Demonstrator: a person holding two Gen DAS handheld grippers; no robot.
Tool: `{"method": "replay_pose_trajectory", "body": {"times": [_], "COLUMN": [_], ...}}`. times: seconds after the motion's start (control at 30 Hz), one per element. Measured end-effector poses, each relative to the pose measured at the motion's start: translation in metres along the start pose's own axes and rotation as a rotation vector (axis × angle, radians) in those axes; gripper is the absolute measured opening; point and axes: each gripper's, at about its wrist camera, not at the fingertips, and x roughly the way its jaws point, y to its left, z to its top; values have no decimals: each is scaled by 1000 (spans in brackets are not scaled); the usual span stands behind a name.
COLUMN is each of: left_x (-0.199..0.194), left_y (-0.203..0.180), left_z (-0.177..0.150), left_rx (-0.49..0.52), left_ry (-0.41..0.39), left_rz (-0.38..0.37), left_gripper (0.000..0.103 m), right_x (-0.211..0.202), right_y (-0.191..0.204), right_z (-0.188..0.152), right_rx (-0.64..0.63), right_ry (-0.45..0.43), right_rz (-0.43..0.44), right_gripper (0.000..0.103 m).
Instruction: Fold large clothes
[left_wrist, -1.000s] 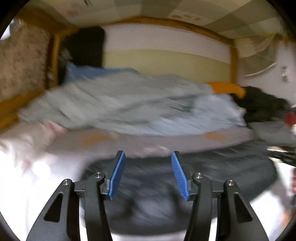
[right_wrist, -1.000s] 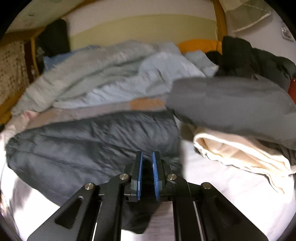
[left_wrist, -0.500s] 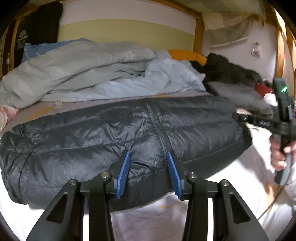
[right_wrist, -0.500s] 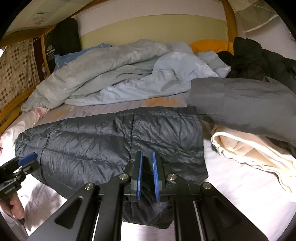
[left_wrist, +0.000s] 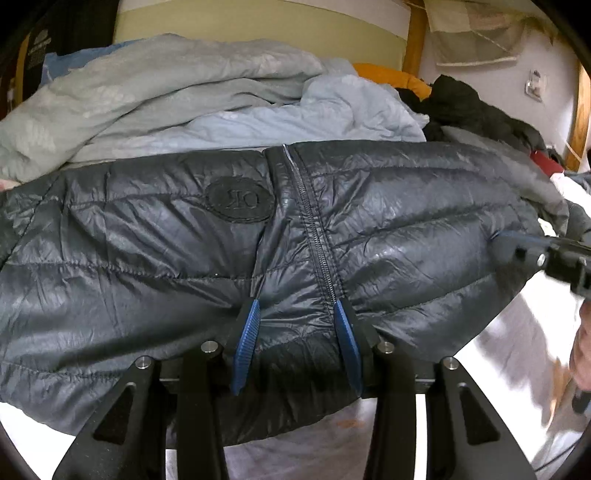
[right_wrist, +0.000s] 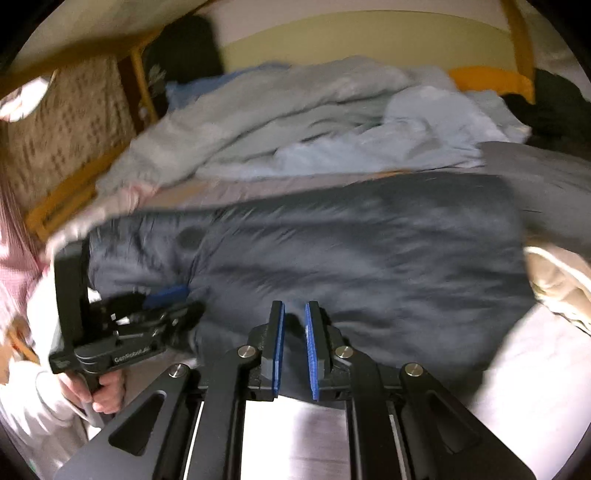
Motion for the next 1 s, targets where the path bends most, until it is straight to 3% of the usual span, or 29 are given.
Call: {"method": "replay_pose_trajectory", "body": {"times": [0.07,0.27,0.4,0.57,0.73,0.8,0.9,1.0], "left_x": [0,-2,-1,2,2,1,2,4], "left_y": [0,5,5,14,16,14,12,13], "left_z": [0,0,2,2,1,0,1,0], "left_rx": [-1,-34,-36,-86,-106,-96,-82,-90], "left_ry": [3,-6,-3,19,27,20,19,29], "left_rz": [-2,-33,-33,-55,-71,-61,-57,-64], "left_gripper": [42,42,42,40,38,38,37,37], "right_x": [15,60,107,152,153,151,152,174], "right_y": [18,44,52,36,46,34,19,12], "right_z": [8,52,64,67,63,78,98,95], "right_rx": [10,68,50,137,29,156,234,262], "right_ry": [56,170,292,401,396,409,380,474], "right_rz": [75,135,66,21,-18,12,13,20], "right_gripper": [12,12,12,10,8,8,8,8]}}
